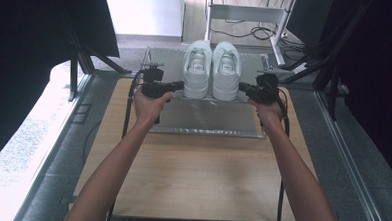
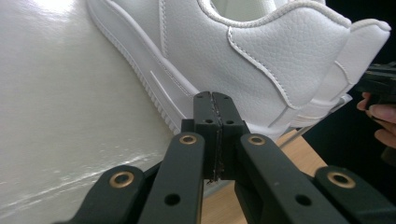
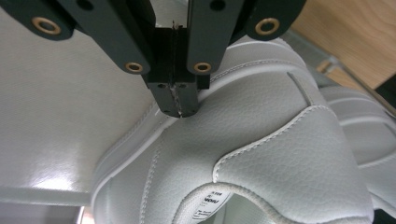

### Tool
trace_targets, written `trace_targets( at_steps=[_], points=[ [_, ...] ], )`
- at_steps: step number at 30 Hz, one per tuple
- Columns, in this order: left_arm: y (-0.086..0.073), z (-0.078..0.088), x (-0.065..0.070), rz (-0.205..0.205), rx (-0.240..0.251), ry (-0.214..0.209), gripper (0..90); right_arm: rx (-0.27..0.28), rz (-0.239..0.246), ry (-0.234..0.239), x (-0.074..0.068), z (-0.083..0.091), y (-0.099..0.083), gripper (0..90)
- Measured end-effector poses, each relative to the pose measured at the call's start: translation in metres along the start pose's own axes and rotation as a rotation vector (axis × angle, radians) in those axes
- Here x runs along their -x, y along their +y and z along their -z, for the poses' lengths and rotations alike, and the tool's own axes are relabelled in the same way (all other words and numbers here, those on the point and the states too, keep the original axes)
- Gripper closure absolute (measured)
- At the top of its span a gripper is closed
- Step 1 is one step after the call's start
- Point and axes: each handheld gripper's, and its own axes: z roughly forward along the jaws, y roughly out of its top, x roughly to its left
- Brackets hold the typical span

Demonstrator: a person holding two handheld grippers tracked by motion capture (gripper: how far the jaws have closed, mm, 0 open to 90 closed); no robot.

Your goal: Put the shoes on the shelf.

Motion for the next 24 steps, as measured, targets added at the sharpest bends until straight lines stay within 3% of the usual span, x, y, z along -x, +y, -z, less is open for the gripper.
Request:
trace_targets(
  at_steps=[2,3,6,9,16,19,22,24],
  points=[
    [0.000,-0.003,0.003,-0.003,-0.003,-0.001,90.0,0.002,-0.009,0.011,-0.001,-0.001,-0.001,90.0],
    [0.000,-0.004,0.008,-0.037,0.002,0.041,90.0,0.008,-0.010,-0.006,-0.004,-0.003,-0.002,90.0],
    [0.001,-0.004,0.008,-0.039,-0.003,0.038,90.0,0.010,-0.004,-0.010,-0.005,-0.003,-0.002,90.0],
    [-0.001,-0.003,0.003,-0.011,0.003,0.005,90.0,0.008,-0.012,0.008,-0.003,-0.003,-0.003,90.0],
    [-0.003,-0.002,0.000,-0.019,0.010,0.000,86.2,0.015,-0.021,0.020,-0.001,-0.002,-0.004,89.9],
    [-0.005,0.000,-0.005,0.018,0.032,-0.034,80.3,0.029,-0.052,0.035,0.002,-0.001,-0.007,84.4],
    [-0.006,0.002,-0.005,0.021,0.049,-0.041,73.8,0.042,-0.065,0.051,0.005,0.001,-0.008,79.1],
    [-0.008,0.005,-0.003,-0.005,0.060,-0.030,71.5,0.061,-0.076,0.058,0.006,0.004,-0.008,74.4]
  ],
)
